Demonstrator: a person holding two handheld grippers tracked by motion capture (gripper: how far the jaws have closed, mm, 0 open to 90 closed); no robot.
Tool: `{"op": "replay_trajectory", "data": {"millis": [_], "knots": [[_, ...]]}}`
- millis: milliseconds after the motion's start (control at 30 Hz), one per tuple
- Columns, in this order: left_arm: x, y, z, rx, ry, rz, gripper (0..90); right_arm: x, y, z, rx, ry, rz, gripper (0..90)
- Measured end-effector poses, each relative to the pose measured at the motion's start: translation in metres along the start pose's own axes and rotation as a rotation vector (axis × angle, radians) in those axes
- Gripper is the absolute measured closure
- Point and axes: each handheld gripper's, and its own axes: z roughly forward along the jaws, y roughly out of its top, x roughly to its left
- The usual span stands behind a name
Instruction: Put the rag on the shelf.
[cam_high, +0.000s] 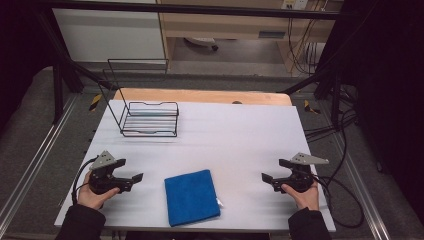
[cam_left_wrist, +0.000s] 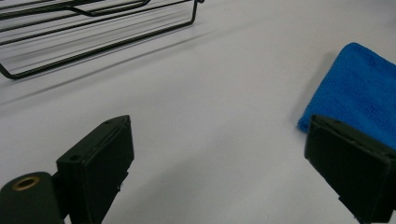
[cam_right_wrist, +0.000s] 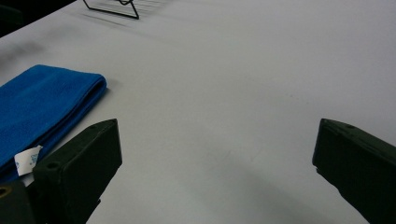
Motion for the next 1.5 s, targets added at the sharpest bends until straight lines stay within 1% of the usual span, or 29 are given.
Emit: {"op": "replay_trajectory", "data": {"millis": [33,167,267,333,433,500,567,600,633,667,700,733,800,867,933,967,1000,1033,1067,1100,1133,1167,1233,1267,1300,1367,1433,1500], "knots": [[0.0,0.001,0.0,0.004,0.0,0.006,8.4,0.0,0.0,0.0,0.0,0.0,0.0,1.9],[-0.003,0.003,0.002,0.008,0.002,0.006,9.5,0.001,0.0,0.001,0.001,0.0,-0.001,2.1],[-0.007,0.005,0.004,0.008,0.002,-0.001,10.5,0.001,0.0,0.001,0.002,-0.002,0.0,2.1],[-0.01,0.007,0.006,0.013,0.0,0.003,12.1,0.001,0.001,0.002,0.005,-0.004,-0.005,2.2],[-0.016,0.01,0.01,0.024,0.002,-0.002,15.9,0.005,0.002,0.006,0.016,-0.002,-0.012,2.3],[-0.022,0.012,0.014,0.027,-0.007,-0.007,17.2,0.006,0.002,0.007,0.02,0.0,-0.017,2.4],[-0.027,0.014,0.018,0.037,-0.008,-0.011,21.3,0.01,0.003,0.01,0.028,0.007,-0.022,2.7],[-0.029,0.015,0.019,0.044,-0.009,-0.011,21.3,0.01,0.003,0.01,0.028,0.007,-0.022,2.7],[-0.033,0.016,0.022,0.049,-0.005,-0.016,24.1,0.012,0.004,0.012,0.031,0.014,-0.021,3.0],[-0.035,0.017,0.024,0.055,-0.005,-0.009,24.1,0.012,0.004,0.012,0.031,0.014,-0.021,3.0],[-0.039,0.018,0.027,0.057,-0.01,-0.007,27.1,0.015,0.004,0.015,0.035,0.02,-0.024,3.4],[-0.041,0.019,0.028,0.064,-0.015,-0.007,27.1,0.015,0.004,0.015,0.035,0.02,-0.024,3.4],[-0.047,0.021,0.034,0.069,-0.042,-0.01,30.3,0.018,0.005,0.017,0.044,0.025,-0.025,3.6],[-0.051,0.022,0.039,0.079,-0.056,-0.004,36.1,0.022,0.006,0.023,0.054,0.039,-0.035,4.5],[-0.054,0.023,0.045,0.092,-0.07,0.002,37.7,0.023,0.006,0.024,0.056,0.043,-0.038,4.8],[-0.056,0.023,0.048,0.104,-0.08,0.007,40.1,0.024,0.006,0.025,0.061,0.048,-0.038,5.1],[-0.058,0.023,0.051,0.112,-0.085,0.011,44.8,0.028,0.007,0.028,0.07,0.053,-0.039,6.1],[-0.059,0.022,0.053,0.118,-0.091,0.014,46.4,0.029,0.007,0.029,0.074,0.057,-0.041,6.2],[-0.061,0.022,0.055,0.133,-0.1,0.025,46.4,0.029,0.007,0.029,0.074,0.057,-0.041,6.2],[-0.063,0.021,0.057,0.145,-0.105,0.029,48.2,0.03,0.008,0.031,0.078,0.06,-0.043,6.5],[-0.064,0.02,0.059,0.153,-0.109,0.032,52.8,0.033,0.009,0.034,0.087,0.065,-0.046,7.3],[-0.065,0.019,0.06,0.165,-0.114,0.034,54.8,0.034,0.009,0.036,0.089,0.067,-0.048,7.6],[-0.065,0.018,0.063,0.185,-0.121,0.031,59.1,0.038,0.01,0.04,0.094,0.075,-0.048,8.7],[-0.065,0.017,0.064,0.191,-0.126,0.025,59.1,0.038,0.01,0.04,0.094,0.075,-0.048,8.7],[-0.065,0.017,0.065,0.2,-0.13,0.023,62.9,0.042,0.011,0.044,0.107,0.082,-0.055,9.0],[-0.066,0.016,0.067,0.209,-0.139,0.012,66.6,0.044,0.012,0.047,0.113,0.089,-0.066,10.1],[-0.066,0.016,0.068,0.225,-0.142,0.002,67.3,0.046,0.012,0.049,0.115,0.093,-0.07,10.6],[-0.066,0.015,0.069,0.229,-0.144,-0.014,70.8,0.049,0.014,0.052,0.116,0.102,-0.072,12.3]]}}
